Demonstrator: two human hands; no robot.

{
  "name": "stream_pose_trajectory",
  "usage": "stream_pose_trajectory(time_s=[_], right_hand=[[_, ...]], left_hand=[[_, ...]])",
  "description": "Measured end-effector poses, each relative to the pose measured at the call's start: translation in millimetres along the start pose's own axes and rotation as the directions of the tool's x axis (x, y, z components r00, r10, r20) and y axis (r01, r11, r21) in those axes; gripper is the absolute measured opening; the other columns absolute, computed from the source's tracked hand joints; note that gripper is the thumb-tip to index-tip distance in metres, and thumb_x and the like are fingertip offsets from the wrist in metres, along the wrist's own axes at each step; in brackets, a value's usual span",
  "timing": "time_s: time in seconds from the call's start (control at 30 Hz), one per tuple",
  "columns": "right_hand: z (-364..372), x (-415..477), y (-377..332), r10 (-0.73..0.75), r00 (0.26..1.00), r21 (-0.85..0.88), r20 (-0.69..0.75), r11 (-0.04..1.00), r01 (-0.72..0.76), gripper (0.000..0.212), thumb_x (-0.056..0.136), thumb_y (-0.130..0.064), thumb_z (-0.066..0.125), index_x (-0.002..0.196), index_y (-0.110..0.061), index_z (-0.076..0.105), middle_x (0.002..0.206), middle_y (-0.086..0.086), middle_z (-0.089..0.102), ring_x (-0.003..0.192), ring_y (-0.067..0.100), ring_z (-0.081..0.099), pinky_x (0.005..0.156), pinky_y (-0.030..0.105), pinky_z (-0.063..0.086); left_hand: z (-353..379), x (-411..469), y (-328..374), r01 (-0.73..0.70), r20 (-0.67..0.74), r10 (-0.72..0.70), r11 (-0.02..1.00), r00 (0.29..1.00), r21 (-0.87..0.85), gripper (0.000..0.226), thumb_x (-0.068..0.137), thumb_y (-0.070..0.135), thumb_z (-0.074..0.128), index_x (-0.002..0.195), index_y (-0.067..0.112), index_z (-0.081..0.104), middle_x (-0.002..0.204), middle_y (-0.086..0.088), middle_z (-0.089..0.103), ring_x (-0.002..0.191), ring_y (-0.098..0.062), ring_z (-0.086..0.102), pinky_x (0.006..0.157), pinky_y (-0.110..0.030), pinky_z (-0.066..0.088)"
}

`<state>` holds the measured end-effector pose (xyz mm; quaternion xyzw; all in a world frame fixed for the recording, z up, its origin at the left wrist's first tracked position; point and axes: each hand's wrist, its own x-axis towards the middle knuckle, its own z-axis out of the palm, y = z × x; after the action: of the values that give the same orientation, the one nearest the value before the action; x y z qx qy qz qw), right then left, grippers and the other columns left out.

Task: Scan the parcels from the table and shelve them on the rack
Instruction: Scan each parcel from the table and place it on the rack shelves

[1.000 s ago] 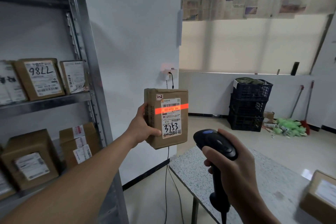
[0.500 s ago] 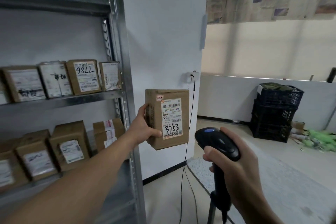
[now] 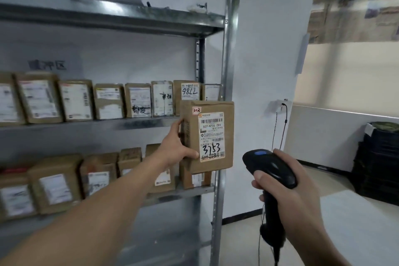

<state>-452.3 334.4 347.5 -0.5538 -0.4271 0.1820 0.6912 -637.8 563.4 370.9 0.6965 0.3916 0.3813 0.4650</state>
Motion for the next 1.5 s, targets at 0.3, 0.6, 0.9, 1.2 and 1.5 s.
stream_pose_trajectory(time_s=[0.3,0.6,0.9,1.2,1.5], right_hand=[[153.6,-44.0,-35.5,-0.053,0.993,0.044,0.109,0.998,0.049,0.055,0.075,-0.014,0.087,0.122,-0.036,0.066,0.110,-0.002,0.073,0.096,0.031,0.073,0.077,0.045,0.061],[266.5,-65.5,-54.7,-0.095,0.964,0.127,0.250,0.990,0.064,0.055,0.069,-0.025,0.092,0.115,-0.044,0.068,0.108,-0.012,0.071,0.102,0.024,0.070,0.094,0.057,0.056],[347.0,-63.1,-65.7,-0.145,0.894,0.242,0.424,0.969,0.042,0.059,0.074,-0.016,0.088,0.125,-0.036,0.066,0.114,-0.004,0.072,0.105,0.029,0.070,0.097,0.058,0.054],[413.3,-67.8,-74.1,-0.176,0.810,0.337,0.560,0.941,-0.029,0.083,0.045,-0.057,0.083,0.125,-0.041,0.065,0.118,-0.003,0.072,0.103,0.031,0.071,0.092,0.060,0.056],[493.3,-103.9,-91.4,-0.197,0.721,0.324,0.664,0.945,-0.040,0.059,0.069,-0.023,0.091,0.120,-0.038,0.065,0.114,-0.010,0.068,0.106,0.023,0.066,0.096,0.053,0.054]], left_hand=[[-175.5,-60.6,-11.6,-0.023,-0.087,0.025,0.999,0.996,0.025,0.123,0.065,-0.007,0.086,0.154,0.045,0.019,0.131,0.002,0.047,0.119,-0.030,0.058,0.096,-0.057,0.054],[-304.1,-125.1,-11.5,-0.032,-0.253,0.042,0.999,0.967,0.044,0.117,0.069,-0.009,0.083,0.156,0.036,0.019,0.125,0.003,0.054,0.118,-0.026,0.060,0.102,-0.052,0.051],[-386.5,-171.6,-18.6,0.016,-0.415,-0.004,1.000,0.910,0.027,0.115,0.071,-0.012,0.079,0.153,0.042,0.020,0.128,0.003,0.051,0.117,-0.028,0.059,0.090,-0.055,0.058],[-438.2,-213.3,-27.5,0.058,-0.571,-0.019,0.997,0.820,0.051,0.116,0.071,-0.015,0.077,0.154,0.041,0.018,0.126,-0.001,0.054,0.112,-0.033,0.064,0.090,-0.053,0.058],[-523.5,-269.9,-49.1,0.091,-0.694,-0.046,0.995,0.719,0.028,0.111,0.072,-0.016,0.074,0.153,0.037,0.021,0.130,-0.007,0.052,0.111,-0.034,0.064,0.077,-0.041,0.061]])
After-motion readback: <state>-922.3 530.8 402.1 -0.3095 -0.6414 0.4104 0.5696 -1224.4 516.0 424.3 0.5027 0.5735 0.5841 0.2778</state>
